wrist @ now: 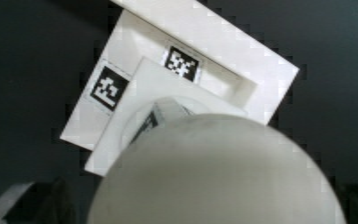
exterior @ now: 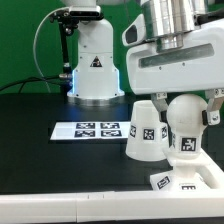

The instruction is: Assemble lamp

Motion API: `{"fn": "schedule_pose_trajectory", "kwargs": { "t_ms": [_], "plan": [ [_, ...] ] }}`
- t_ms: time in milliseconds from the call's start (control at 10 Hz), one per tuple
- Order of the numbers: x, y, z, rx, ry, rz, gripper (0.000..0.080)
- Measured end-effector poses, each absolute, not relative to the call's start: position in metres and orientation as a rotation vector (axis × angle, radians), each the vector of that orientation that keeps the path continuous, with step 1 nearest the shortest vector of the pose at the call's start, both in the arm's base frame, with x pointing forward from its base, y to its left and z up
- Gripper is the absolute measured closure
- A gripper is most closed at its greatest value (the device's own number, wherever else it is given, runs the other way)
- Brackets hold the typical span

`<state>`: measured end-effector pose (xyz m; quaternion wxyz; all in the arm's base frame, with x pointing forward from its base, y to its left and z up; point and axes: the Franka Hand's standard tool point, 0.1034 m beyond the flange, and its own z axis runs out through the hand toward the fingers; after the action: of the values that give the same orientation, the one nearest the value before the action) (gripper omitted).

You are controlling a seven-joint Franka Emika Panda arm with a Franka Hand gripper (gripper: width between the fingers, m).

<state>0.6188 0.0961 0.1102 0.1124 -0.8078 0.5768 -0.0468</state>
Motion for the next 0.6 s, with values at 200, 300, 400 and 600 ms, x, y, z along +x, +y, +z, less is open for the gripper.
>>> {"fn": "schedule_pose_trajectory", "kwargs": {
  "t_ms": [200, 300, 400, 600],
  "plan": [
    [0.6188, 0.0961, 0.1102, -2.371, 1.693, -0.137, 0.0101],
    [0.6188, 0.0961, 0.1102, -2.371, 1.693, -0.137, 0.0101],
    [0.6189, 0.0937, 0.11, -2.526, 1.471, -0.165, 0.0101],
    [0.6192, 0.1009, 0.1151, -2.726, 1.178, -0.115, 0.0101]
  ]
}}
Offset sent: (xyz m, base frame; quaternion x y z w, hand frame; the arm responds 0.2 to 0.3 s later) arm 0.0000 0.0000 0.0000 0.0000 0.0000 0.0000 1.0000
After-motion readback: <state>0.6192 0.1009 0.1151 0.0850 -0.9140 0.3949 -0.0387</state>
